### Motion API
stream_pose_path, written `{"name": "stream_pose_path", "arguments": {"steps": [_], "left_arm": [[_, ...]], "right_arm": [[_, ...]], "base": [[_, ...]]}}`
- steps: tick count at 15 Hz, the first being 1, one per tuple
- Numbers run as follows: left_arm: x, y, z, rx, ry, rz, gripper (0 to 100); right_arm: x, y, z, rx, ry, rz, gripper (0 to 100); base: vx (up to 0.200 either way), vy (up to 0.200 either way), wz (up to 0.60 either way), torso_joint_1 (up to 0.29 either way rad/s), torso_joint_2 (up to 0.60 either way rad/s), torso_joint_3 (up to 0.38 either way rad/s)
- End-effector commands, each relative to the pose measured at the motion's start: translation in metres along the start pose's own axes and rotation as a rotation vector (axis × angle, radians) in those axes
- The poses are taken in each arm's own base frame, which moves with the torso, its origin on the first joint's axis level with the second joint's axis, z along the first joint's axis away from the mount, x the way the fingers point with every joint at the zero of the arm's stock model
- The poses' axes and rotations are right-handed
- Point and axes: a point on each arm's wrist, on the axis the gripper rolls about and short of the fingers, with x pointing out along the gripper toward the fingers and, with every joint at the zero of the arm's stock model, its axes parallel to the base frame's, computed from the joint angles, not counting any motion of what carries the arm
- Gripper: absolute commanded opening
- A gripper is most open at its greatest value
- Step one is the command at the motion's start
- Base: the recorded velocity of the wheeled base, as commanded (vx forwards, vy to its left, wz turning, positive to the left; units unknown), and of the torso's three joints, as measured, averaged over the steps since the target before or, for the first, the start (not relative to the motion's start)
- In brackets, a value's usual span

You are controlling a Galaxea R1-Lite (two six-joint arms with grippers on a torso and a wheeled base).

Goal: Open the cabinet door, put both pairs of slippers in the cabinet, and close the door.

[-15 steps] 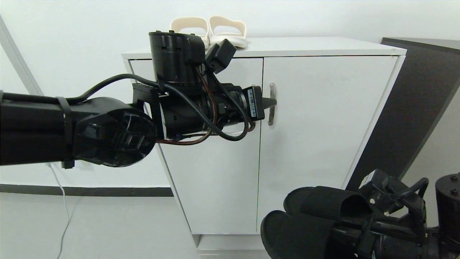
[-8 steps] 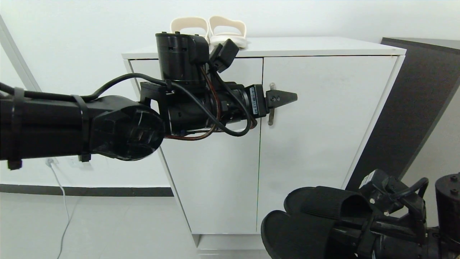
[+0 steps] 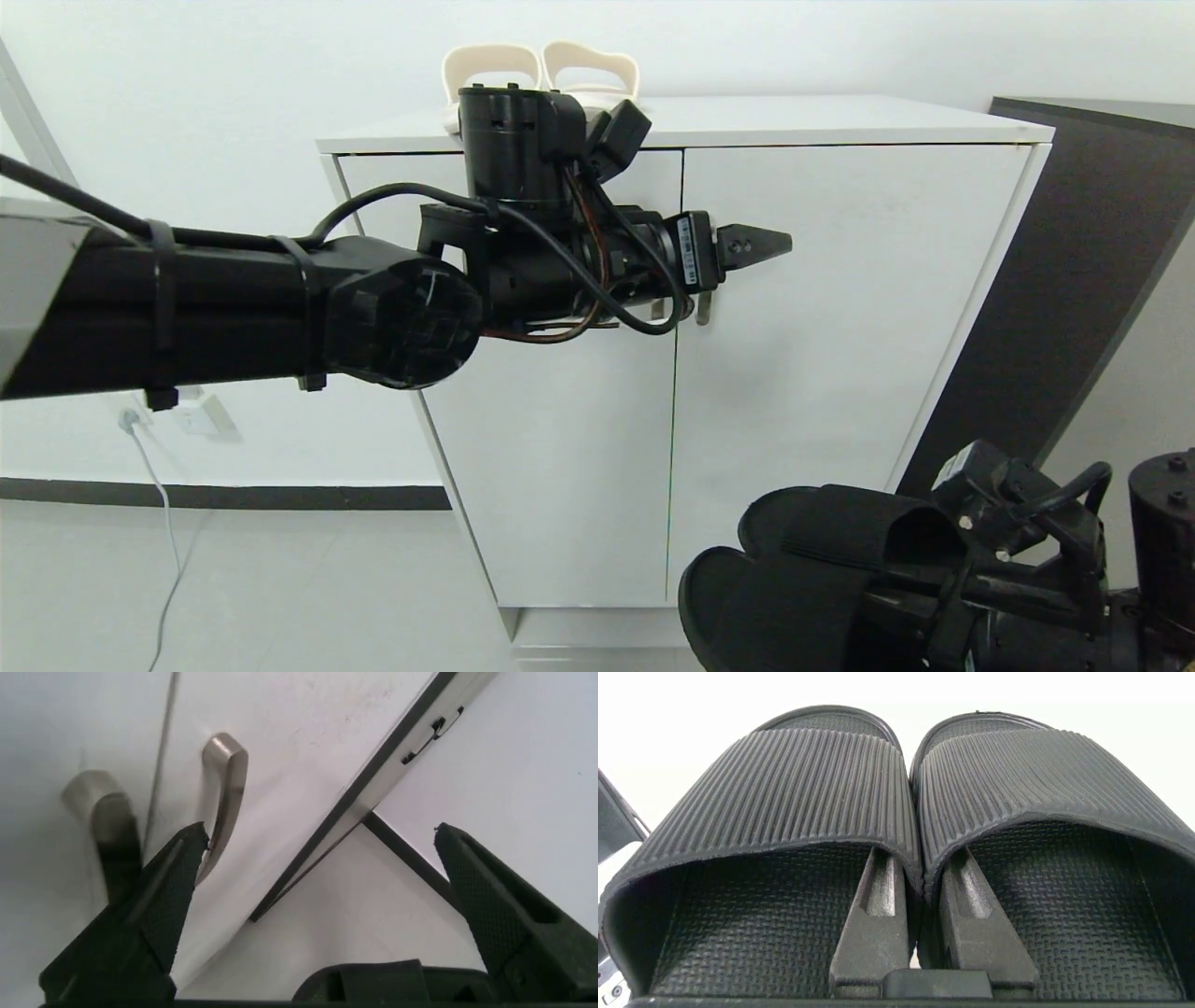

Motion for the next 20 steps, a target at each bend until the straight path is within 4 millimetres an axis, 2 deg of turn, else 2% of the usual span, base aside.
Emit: {"name": "stream_pose_path", "arguments": {"steps": [1, 5, 6, 13, 16, 20], "left_arm": [[0.006, 0.004, -0.004, -0.003, 0.008, 0.004, 100], [0.011, 0.006, -0.006, -0.004, 0.012, 0.002, 100], [0.012, 0.006, -0.006, -0.002, 0.010, 0.002, 0], [0.006, 0.000, -0.007, -0.004, 0.020, -0.016, 0], [-0.006, -0.016, -0.014, -0.005, 0.042, -0.042, 0], [-0.033, -0.045, -0.020, 0.005, 0.041, -0.096, 0]], "right_arm": [[0.001, 0.000, 0.000, 0.000, 0.003, 0.001, 0], [0.001, 0.000, 0.000, 0.000, 0.004, 0.004, 0], [0.001, 0.000, -0.001, 0.000, 0.008, 0.007, 0], [0.000, 0.000, -0.004, 0.001, 0.017, 0.009, 0], [-0.001, 0.002, -0.006, -0.002, 0.017, 0.030, 0], [-0.014, 0.005, -0.012, -0.033, 0.004, 0.132, 0]], "base": [[0.000, 0.000, 0.00, 0.000, 0.00, 0.000], [0.000, 0.000, 0.00, 0.000, 0.00, 0.000], [0.000, 0.000, 0.00, 0.000, 0.00, 0.000], [0.000, 0.000, 0.00, 0.000, 0.00, 0.000], [0.000, 0.000, 0.00, 0.000, 0.00, 0.000], [0.000, 0.000, 0.00, 0.000, 0.00, 0.000]]}}
